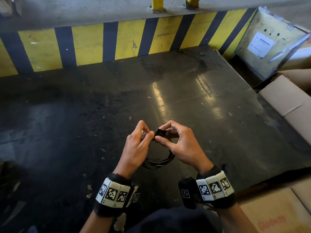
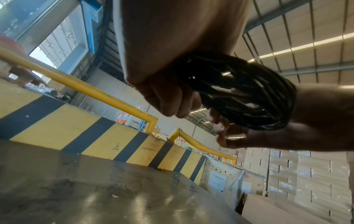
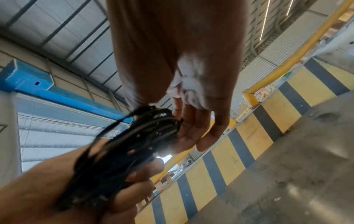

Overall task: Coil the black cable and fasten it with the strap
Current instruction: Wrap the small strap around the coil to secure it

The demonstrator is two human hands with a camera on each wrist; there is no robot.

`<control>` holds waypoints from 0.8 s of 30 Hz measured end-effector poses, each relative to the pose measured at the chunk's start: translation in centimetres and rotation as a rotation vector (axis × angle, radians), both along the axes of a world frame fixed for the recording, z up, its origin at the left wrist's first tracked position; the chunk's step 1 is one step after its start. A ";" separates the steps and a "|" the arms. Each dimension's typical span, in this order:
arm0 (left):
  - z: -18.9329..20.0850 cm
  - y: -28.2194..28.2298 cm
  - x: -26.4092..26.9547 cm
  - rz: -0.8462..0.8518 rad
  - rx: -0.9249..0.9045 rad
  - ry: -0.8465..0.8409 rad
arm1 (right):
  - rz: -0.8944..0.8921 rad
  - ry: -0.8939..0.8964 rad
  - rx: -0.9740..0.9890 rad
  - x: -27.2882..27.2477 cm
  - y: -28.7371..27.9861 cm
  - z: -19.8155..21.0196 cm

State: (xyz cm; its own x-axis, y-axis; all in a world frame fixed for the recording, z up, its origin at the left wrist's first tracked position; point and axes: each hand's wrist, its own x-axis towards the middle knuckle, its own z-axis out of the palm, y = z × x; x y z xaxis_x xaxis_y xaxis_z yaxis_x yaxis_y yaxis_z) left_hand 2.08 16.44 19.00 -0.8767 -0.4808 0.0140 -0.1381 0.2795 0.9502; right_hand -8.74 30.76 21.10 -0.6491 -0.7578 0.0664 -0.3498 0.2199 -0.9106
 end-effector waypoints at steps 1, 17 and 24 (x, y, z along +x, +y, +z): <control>-0.1 0.0 0.0 -0.003 0.044 -0.007 | -0.005 0.036 -0.007 -0.1 0.1 0.0; -0.4 0.3 0.1 -0.208 -0.063 -0.167 | -0.053 0.243 -0.072 -2.9 1.3 -1.7; -1.0 0.1 -0.8 -0.150 -0.073 -0.219 | -0.263 0.151 0.010 -6.7 5.9 -3.6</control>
